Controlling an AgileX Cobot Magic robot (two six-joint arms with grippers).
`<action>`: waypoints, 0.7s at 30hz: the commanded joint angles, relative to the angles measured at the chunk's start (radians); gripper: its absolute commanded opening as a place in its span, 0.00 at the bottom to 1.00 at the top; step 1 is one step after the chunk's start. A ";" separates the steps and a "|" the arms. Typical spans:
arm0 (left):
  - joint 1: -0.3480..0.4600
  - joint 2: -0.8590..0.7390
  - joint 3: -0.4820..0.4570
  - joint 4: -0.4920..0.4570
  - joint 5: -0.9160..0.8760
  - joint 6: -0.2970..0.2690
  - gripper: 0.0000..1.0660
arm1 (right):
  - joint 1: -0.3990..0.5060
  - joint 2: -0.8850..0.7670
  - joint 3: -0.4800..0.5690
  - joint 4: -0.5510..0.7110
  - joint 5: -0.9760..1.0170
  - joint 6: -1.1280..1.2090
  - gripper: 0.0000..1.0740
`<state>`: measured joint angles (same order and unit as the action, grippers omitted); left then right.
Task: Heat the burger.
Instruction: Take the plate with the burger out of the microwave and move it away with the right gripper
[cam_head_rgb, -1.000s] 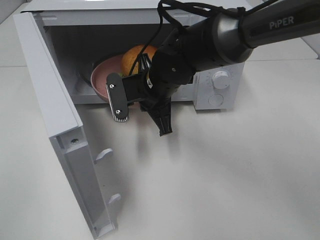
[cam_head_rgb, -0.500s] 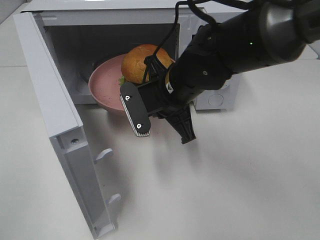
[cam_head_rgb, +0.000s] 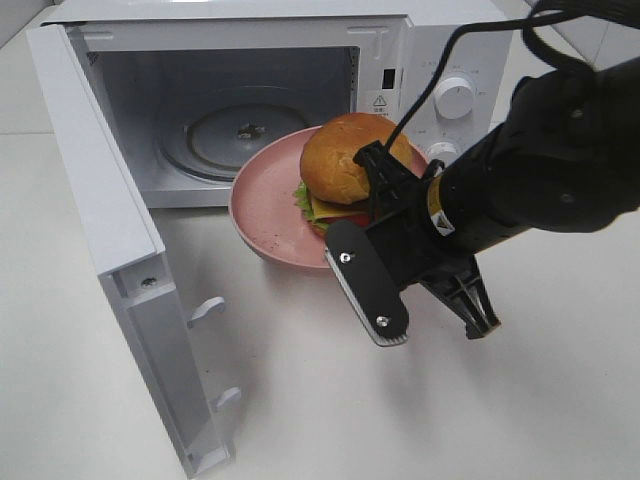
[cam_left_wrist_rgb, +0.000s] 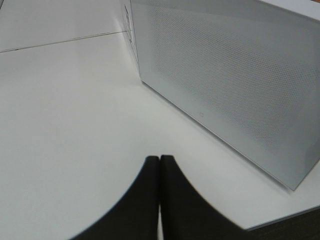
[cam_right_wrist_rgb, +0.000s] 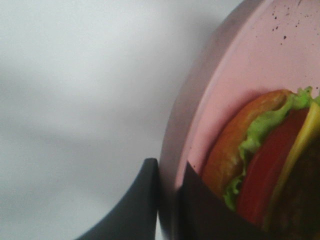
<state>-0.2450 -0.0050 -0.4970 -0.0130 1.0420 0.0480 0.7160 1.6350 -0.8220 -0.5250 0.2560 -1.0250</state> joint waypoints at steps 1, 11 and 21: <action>0.002 -0.025 0.003 -0.001 -0.007 -0.004 0.00 | -0.004 -0.058 0.029 -0.029 -0.034 0.004 0.00; 0.002 -0.025 0.003 -0.001 -0.007 -0.004 0.00 | -0.004 -0.200 0.176 -0.032 0.022 0.057 0.00; 0.002 -0.025 0.003 -0.001 -0.007 -0.005 0.00 | -0.004 -0.301 0.303 -0.116 0.079 0.279 0.00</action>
<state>-0.2450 -0.0050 -0.4970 -0.0130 1.0420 0.0480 0.7160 1.3600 -0.5350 -0.5820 0.3390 -0.8230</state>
